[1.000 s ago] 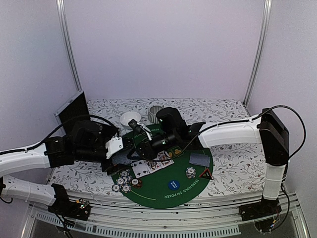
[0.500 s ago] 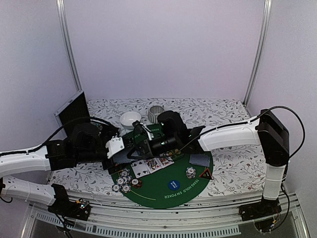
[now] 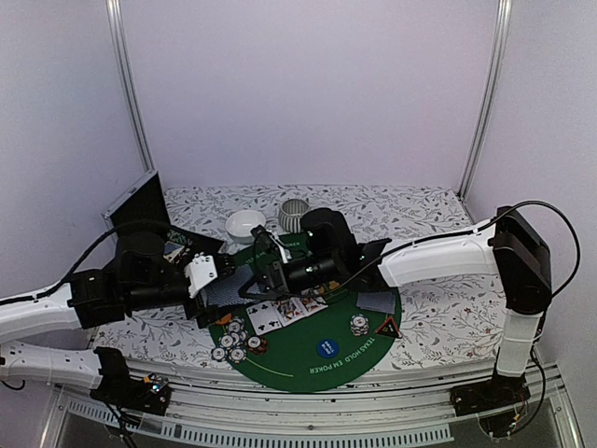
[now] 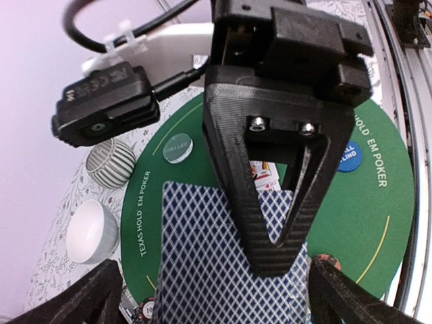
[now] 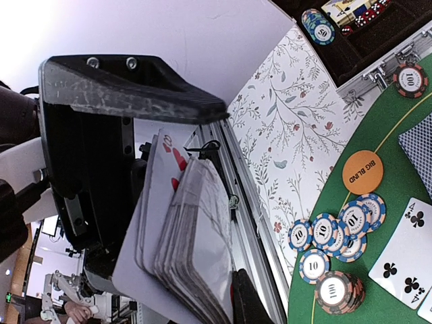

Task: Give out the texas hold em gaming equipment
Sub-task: Pass from the right arm to the left

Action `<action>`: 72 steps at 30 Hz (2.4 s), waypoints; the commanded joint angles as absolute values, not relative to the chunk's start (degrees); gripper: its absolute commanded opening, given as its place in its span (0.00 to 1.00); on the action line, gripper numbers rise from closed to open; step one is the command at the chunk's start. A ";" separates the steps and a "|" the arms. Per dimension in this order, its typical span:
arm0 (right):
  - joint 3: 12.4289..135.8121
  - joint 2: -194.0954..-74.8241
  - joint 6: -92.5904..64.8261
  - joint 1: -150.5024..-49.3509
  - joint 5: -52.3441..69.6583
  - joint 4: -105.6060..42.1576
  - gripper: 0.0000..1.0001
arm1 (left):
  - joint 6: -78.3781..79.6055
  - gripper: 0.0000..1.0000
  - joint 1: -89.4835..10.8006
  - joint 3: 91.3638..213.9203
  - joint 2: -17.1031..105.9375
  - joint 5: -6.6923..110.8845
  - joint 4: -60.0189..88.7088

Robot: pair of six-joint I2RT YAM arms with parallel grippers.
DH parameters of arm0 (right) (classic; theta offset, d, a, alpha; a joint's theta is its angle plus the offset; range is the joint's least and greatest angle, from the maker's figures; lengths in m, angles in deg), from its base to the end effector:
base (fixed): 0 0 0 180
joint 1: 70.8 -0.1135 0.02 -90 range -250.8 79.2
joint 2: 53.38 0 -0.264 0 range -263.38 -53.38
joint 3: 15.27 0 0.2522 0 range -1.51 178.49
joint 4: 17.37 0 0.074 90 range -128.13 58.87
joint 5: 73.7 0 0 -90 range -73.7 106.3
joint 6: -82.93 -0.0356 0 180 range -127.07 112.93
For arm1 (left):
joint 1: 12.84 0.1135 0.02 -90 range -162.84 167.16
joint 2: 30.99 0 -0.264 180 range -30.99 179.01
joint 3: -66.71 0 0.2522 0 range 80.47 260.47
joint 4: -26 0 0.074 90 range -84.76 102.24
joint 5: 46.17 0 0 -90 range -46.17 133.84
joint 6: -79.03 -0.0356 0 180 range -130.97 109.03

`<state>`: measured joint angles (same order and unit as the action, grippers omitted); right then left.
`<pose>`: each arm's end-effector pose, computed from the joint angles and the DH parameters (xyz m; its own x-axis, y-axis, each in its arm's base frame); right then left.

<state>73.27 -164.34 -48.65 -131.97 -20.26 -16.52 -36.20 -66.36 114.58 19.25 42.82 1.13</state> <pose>0.1950 0.3983 0.2261 -0.7769 -0.3059 -0.5503 -0.6085 0.1405 0.7810 0.1198 -0.1609 0.2559 0.0925 0.5917 -0.8008 0.8348 0.3923 0.3863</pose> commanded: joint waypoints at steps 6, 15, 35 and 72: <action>72.65 -161.07 -49.34 -132.34 -20.38 -16.50 0.03 | -37.16 0.98 -66.93 114.30 19.00 46.64 2.30; 72.96 -160.76 -49.17 -132.67 -20.05 -16.63 0.03 | -37.16 0.95 -66.90 115.28 21.75 47.00 0.66; 73.99 -161.06 -47.40 -132.75 -21.91 -16.80 0.17 | -35.75 0.42 -66.89 116.81 23.78 47.87 -0.37; 70.01 -159.05 -42.86 -131.27 -20.33 -14.72 0.68 | -33.76 0.31 -66.59 118.62 24.76 53.41 -4.76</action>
<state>69.97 -160.93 -43.71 -131.64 -21.63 -16.41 -34.43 -66.36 116.96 24.54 52.44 -4.75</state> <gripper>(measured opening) 0.663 0.451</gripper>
